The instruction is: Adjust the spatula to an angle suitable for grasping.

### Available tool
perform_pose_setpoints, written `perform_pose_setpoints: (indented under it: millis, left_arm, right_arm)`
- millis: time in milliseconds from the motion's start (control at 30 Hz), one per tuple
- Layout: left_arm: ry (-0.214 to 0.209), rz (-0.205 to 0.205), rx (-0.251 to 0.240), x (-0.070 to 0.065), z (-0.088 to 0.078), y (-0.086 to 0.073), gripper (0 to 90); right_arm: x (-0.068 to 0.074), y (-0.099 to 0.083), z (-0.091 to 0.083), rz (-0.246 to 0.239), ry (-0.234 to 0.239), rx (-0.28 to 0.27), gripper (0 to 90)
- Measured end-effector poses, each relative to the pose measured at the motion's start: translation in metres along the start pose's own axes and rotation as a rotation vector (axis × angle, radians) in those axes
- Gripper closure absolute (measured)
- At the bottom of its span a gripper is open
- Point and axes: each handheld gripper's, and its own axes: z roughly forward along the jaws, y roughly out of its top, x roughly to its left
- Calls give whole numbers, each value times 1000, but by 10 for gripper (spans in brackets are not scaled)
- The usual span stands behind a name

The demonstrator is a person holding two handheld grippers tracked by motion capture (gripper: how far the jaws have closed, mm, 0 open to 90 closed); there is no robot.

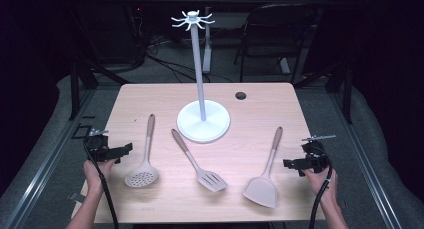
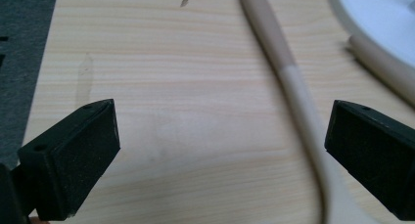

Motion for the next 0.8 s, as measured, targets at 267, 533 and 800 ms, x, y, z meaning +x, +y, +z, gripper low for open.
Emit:
perform_pose_setpoints:
  millis: [267, 533, 800]
  left_arm:
    - [-2, 56, 24, -19, -3, 2, 0]
    - [12, 79, 22, -29, -8, 3, 0]
    - [20, 87, 39, -32, -2, 4, 0]
  right_arm:
    - [6, 2, 5, -26, 26, 9, 17]
    - [17, 4, 13, -36, 59, 10, 14]
    - [18, 6, 16, -63, 57, 61, 42]
